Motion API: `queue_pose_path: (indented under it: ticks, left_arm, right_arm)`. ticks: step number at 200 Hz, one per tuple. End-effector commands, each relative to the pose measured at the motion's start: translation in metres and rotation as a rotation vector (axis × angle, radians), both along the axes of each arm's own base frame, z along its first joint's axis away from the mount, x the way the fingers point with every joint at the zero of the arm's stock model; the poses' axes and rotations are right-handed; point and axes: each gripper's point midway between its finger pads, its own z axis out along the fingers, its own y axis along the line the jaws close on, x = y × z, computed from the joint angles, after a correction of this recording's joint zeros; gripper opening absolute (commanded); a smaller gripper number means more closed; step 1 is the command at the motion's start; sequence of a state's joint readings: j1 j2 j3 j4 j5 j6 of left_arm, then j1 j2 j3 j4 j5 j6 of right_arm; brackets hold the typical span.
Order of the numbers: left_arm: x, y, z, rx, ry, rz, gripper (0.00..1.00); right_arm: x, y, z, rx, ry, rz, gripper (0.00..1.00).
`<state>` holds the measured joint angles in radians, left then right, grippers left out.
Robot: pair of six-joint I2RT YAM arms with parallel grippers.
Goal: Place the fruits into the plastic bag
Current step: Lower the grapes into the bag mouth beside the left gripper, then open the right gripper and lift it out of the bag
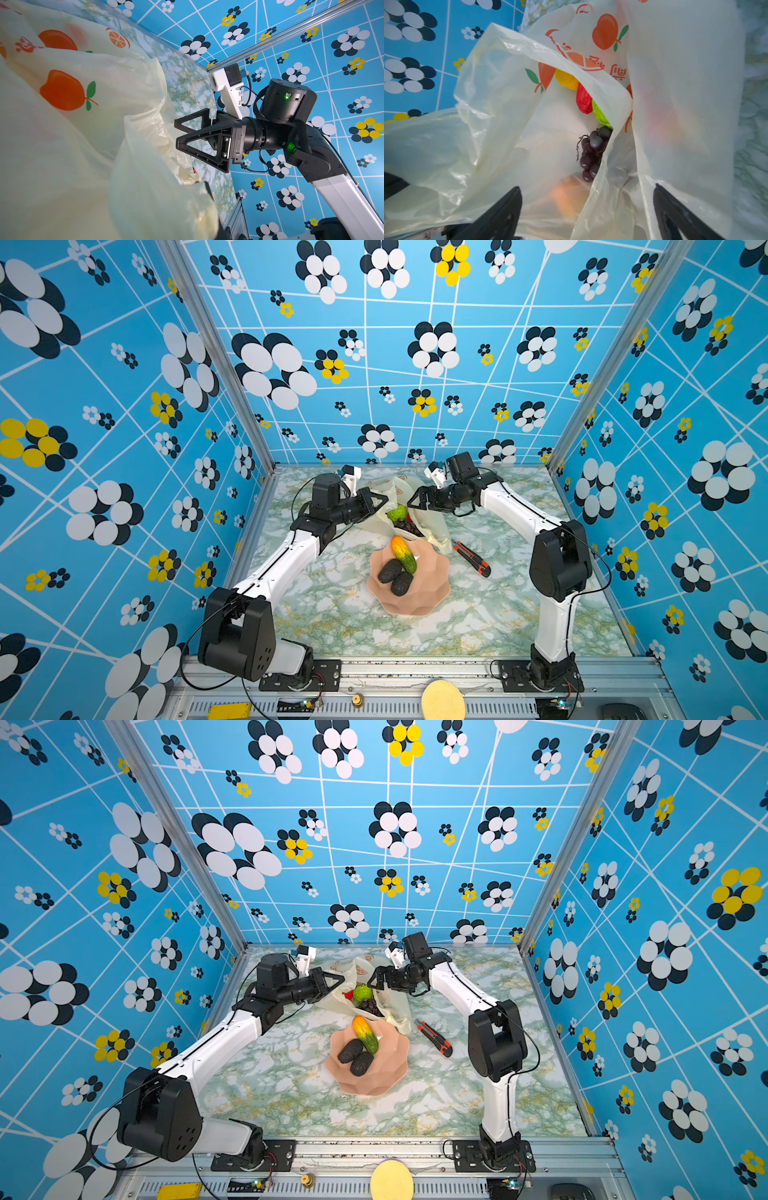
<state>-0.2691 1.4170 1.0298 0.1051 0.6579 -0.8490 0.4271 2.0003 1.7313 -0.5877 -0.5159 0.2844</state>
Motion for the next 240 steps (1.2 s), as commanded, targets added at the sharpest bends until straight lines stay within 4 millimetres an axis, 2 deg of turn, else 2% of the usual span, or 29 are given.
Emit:
queue_pose_path:
  ticks: [1, 35, 55, 82, 104, 107, 121, 137, 148, 152, 180, 213, 240]
  left_arm:
    - [-0.001, 0.000, 0.008, 0.002, -0.034, 0.000, 0.00]
    - [0.001, 0.000, 0.001, 0.009, -0.019, 0.000, 0.00]
    - [0.002, -0.001, 0.001, 0.008, -0.018, -0.003, 0.00]
    - [0.000, 0.000, -0.001, 0.012, -0.016, 0.000, 0.00]
    - [-0.002, 0.001, -0.003, 0.015, -0.015, 0.001, 0.00]
    - [-0.002, 0.001, -0.003, 0.017, -0.015, 0.002, 0.00]
    - [-0.003, 0.002, -0.005, 0.022, -0.014, 0.003, 0.00]
    - [-0.004, 0.002, -0.006, 0.025, -0.014, 0.003, 0.00]
    - [-0.004, 0.002, -0.007, 0.024, -0.013, 0.003, 0.00]
    - [-0.004, 0.002, -0.008, 0.024, -0.009, 0.002, 0.00]
    - [-0.004, 0.001, -0.009, 0.016, -0.007, -0.001, 0.00]
    - [-0.006, 0.002, -0.009, 0.024, -0.009, 0.003, 0.00]
    - [-0.006, 0.003, -0.009, 0.029, -0.011, 0.004, 0.00]
  right_arm:
    - [-0.012, -0.017, 0.021, -0.153, -0.068, 0.019, 0.99]
    - [-0.020, -0.021, 0.026, -0.333, -0.135, 0.091, 0.99]
    - [-0.020, -0.019, 0.035, -0.361, -0.171, 0.090, 1.00]
    - [-0.020, -0.018, 0.062, -0.311, -0.280, 0.023, 0.99]
    - [-0.021, -0.023, 0.100, -0.186, -0.441, -0.076, 0.99]
    - [-0.024, -0.026, 0.095, -0.181, -0.438, -0.082, 0.99]
    - [-0.033, -0.025, 0.106, -0.120, -0.477, -0.069, 0.99]
    - [-0.041, -0.026, 0.097, -0.160, -0.418, -0.025, 0.96]
    - [-0.049, -0.024, 0.078, -0.198, -0.336, 0.034, 0.92]
    - [-0.049, -0.022, 0.081, -0.198, -0.325, 0.050, 0.91]
    - [-0.064, -0.011, 0.038, -0.217, -0.132, 0.139, 0.77]
    - [-0.079, -0.005, 0.008, -0.302, -0.064, 0.210, 0.76]
    - [-0.080, -0.012, -0.014, -0.401, -0.023, 0.225, 0.74]
